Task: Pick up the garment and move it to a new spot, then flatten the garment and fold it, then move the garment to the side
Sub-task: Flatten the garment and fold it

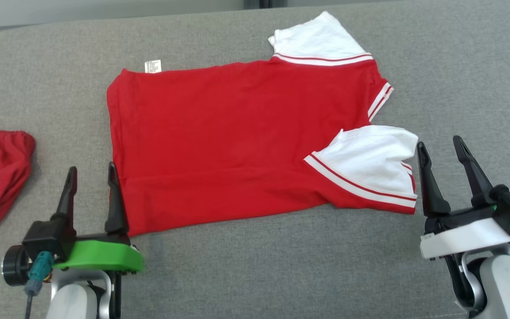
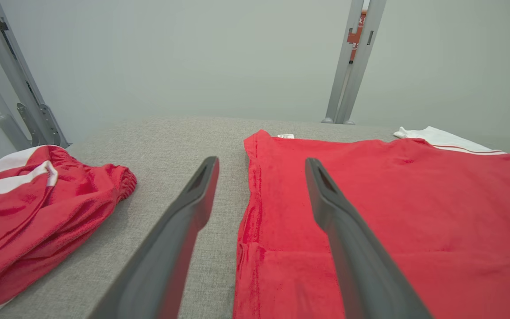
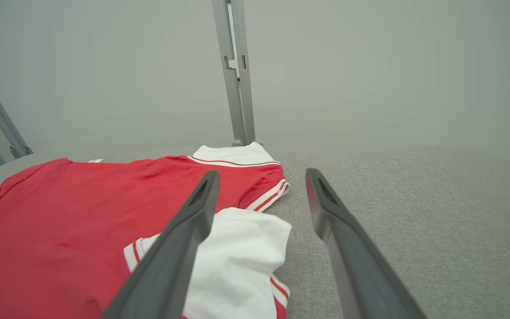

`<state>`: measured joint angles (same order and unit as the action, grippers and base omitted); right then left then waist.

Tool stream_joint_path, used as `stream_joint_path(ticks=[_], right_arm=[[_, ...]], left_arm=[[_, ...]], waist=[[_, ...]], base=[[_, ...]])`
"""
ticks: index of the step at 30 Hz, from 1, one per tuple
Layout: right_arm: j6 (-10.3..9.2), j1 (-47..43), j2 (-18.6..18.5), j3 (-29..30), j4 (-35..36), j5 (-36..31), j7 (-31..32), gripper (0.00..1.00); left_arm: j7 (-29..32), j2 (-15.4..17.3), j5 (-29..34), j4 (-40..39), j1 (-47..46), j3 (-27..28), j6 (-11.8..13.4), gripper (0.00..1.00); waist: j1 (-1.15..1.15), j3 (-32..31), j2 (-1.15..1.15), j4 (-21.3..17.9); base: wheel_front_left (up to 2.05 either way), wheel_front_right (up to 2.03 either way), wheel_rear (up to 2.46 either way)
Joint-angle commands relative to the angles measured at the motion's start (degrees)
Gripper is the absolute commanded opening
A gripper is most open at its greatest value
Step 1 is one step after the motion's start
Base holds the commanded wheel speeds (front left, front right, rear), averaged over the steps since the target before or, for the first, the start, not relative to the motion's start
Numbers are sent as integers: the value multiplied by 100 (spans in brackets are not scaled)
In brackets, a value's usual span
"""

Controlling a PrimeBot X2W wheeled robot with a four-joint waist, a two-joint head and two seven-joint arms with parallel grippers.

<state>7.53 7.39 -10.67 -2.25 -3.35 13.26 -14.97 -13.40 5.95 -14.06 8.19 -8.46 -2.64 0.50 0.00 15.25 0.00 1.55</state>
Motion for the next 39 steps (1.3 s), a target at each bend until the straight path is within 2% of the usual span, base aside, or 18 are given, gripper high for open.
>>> stream_joint_path(ticks=[1, 9, 18, 25, 34, 35, 36, 37, 38, 39], right_arm=[[-8, -162, 49, 77, 117, -49, 37, 100], [-8, -580, 191, 193, 571, -178, 321, 100], [-8, -618, 183, 159, 615, -135, 466, 100], [-8, -687, 159, 115, -120, -14, 572, 100], [-8, -71, 99, -172, -1278, 244, 512, 100], [-8, 25, 99, -196, -1391, 263, 536, 100], [-8, 93, 94, -238, -1466, 273, 537, 100], [-8, 151, 89, -272, -1559, 301, 505, 100], [-8, 193, 85, -293, -1646, 338, 502, 49], [-8, 216, 85, -294, -1695, 369, 469, 0]], left_arm=[[39, 4, 59, -45, 92, -48, 17, 100], [199, 75, 167, -181, 296, -179, 95, 100], [378, 142, 160, -117, 363, -215, 157, 100], [689, 109, -91, 453, 381, -265, 28, 100], [987, 62, -491, 1426, 12, -270, -237, 100], [1049, 49, -548, 1491, -6, -278, -272, 97], [1125, 31, -595, 1551, -22, -301, -313, 76], [1214, 28, -617, 1608, -52, -342, -370, 29], [1272, 35, -654, 1644, -73, -369, -413, 0], [1313, 42, -676, 1660, -93, -392, -435, 0]], waist=[[0, -179, 0, -47], [0, -281, 0, -75], [0, -239, 0, -69], [0, 101, 0, -4], [0, 484, 0, 25], [0, 525, 0, 29], [0, 542, 0, 33], [0, 563, 0, 43], [0, 575, 0, 54], [0, 580, 0, 64]], base=[[0, 0, 0], [0, 0, 0], [0, 0, 0], [0, 0, 0], [0, 0, 0], [0, 0, 0], [0, 0, 0], [0, 0, 0], [0, 0, 0], [0, 0, 0]])
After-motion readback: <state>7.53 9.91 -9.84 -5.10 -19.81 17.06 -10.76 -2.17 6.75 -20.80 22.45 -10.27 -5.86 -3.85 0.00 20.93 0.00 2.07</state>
